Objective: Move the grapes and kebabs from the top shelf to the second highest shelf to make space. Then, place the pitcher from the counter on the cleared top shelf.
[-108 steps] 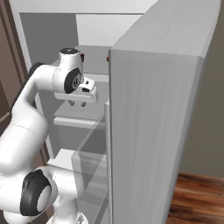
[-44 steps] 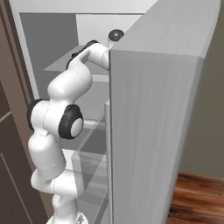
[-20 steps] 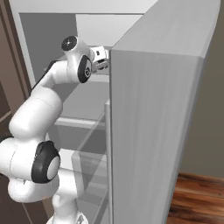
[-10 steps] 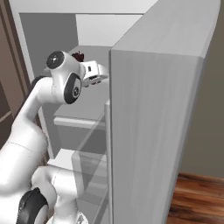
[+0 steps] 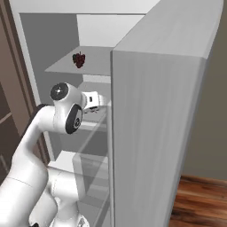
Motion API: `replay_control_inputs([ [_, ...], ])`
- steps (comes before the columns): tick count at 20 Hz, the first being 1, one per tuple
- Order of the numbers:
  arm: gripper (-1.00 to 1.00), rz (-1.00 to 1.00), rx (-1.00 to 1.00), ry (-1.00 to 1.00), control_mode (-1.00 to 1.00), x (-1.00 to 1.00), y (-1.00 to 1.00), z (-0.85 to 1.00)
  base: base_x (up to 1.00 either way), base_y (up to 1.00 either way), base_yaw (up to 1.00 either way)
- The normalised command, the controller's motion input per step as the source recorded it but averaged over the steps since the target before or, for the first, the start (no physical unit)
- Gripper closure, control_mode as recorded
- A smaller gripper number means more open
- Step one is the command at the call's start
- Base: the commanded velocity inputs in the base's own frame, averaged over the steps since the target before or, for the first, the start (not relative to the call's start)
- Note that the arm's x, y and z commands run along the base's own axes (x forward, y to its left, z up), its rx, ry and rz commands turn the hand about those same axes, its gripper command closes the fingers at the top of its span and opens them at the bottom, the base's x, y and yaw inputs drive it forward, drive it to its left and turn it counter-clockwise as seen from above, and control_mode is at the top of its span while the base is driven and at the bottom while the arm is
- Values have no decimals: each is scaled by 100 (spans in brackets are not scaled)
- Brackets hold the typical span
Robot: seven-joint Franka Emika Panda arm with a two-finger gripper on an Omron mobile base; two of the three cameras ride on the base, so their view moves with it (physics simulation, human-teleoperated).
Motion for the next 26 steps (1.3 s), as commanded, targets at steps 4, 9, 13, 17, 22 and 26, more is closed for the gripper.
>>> replay_control_inputs([
  [4, 100, -1, 11, 0, -100, 85, 0, -37, 0, 0, 0],
  [9, 100, 0, 6, 0, -100, 100, 0, -29, 0, 0, 0],
  [13, 100, 0, 4, 0, -100, 100, -3, -17, 0, 0, 0],
  [17, 100, 0, 1, 0, -100, 84, -4, -23, 0, 0, 0],
  [22, 100, 0, 0, 0, -100, 67, 0, -51, 0, 0, 0],
  [26, 100, 0, 0, 0, -100, 43, -4, -41, 0, 0, 0],
])
